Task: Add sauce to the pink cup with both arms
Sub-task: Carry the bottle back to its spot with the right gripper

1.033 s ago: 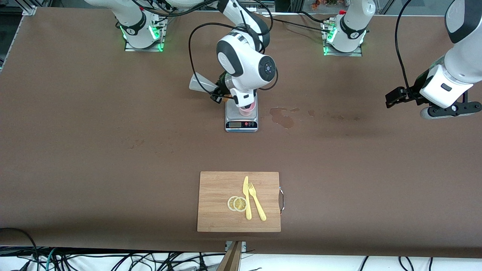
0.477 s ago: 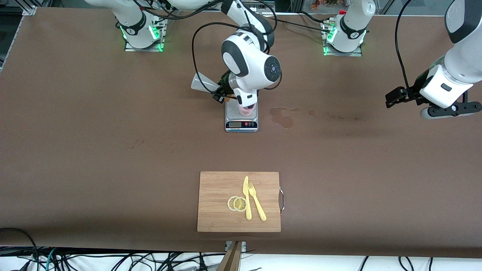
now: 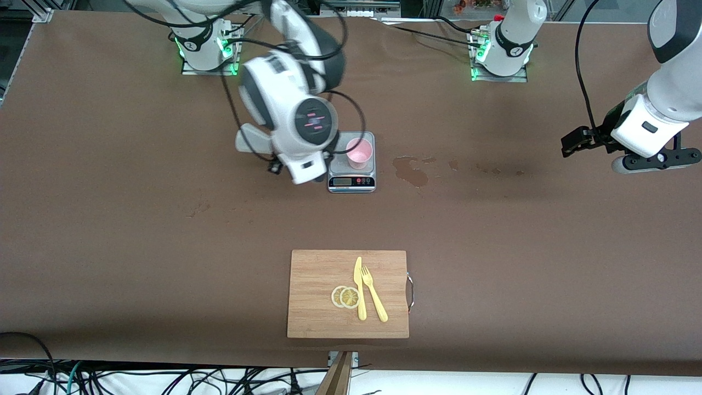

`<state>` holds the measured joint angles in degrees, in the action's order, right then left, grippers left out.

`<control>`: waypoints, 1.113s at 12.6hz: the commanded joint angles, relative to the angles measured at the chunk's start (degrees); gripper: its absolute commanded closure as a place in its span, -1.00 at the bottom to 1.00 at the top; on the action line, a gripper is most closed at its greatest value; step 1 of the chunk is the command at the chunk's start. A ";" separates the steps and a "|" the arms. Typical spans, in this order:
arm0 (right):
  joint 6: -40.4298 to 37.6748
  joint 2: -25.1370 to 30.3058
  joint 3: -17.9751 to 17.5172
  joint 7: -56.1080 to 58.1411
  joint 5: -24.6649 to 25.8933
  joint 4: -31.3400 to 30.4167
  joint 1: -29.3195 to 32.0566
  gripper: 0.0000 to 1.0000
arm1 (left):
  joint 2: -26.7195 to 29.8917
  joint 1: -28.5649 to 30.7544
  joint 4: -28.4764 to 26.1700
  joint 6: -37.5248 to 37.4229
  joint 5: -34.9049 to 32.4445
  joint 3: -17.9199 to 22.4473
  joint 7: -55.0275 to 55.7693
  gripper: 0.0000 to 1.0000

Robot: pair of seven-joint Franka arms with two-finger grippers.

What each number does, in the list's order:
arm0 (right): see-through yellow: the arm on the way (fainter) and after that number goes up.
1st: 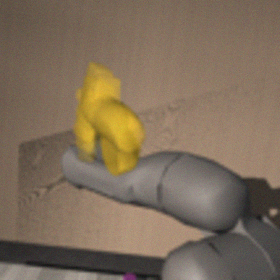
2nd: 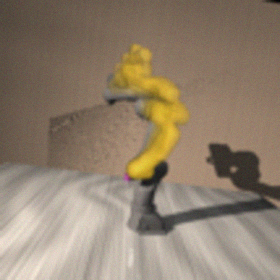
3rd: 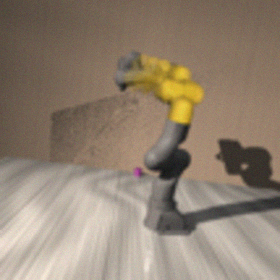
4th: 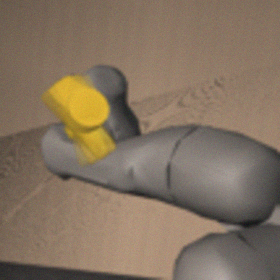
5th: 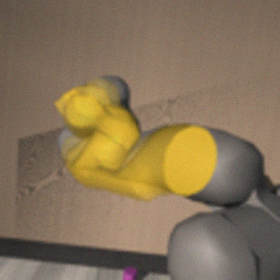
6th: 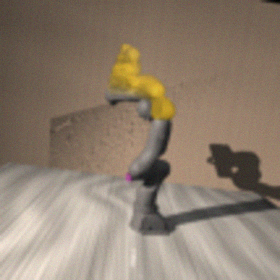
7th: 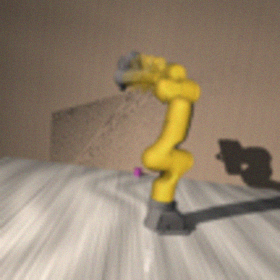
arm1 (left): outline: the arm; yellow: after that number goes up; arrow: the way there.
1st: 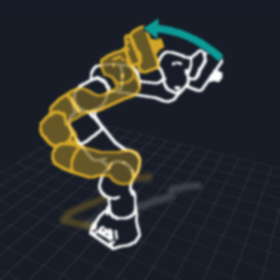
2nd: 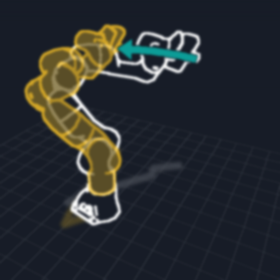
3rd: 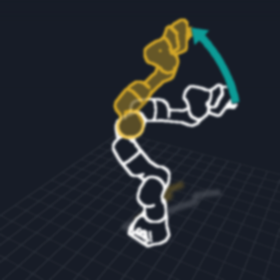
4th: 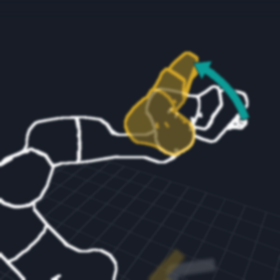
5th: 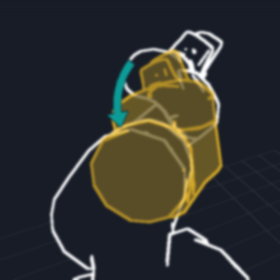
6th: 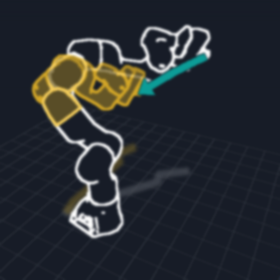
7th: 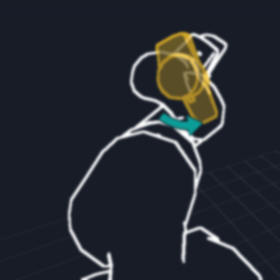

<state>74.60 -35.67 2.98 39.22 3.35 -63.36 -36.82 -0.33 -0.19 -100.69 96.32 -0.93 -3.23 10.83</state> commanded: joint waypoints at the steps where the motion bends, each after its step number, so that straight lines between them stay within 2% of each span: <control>1: 2.73 6.90 -3.76 8.64 -4.04 -6.40 9.10 0.71 | 1.21 -0.08 -0.73 -0.52 0.40 0.07 -1.34 -1.00; 3: 5.81 11.21 -4.30 16.98 -8.60 -10.89 15.52 0.71 | 1.21 -0.08 -0.73 -0.52 0.40 0.07 -1.34 -1.00; 6: 7.49 14.82 -8.07 30.00 -14.06 -14.49 26.86 0.70 | 1.21 -0.08 -0.73 -0.61 0.40 0.07 -1.34 -1.00; 12: 10.21 17.74 -8.34 59.87 -25.66 -22.58 43.92 0.67 | 1.21 -0.08 -0.82 -0.61 0.40 0.07 -1.34 -1.00; 14: 11.62 17.21 -8.34 71.11 -31.97 -26.97 49.63 0.67 | 1.12 -0.08 -0.82 -0.61 0.40 0.07 -1.34 -1.00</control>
<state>84.32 -20.56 -3.77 101.72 -23.38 -84.40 7.62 -0.33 -0.22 -100.70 96.16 -0.93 -3.24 10.83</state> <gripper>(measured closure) 0.665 0.000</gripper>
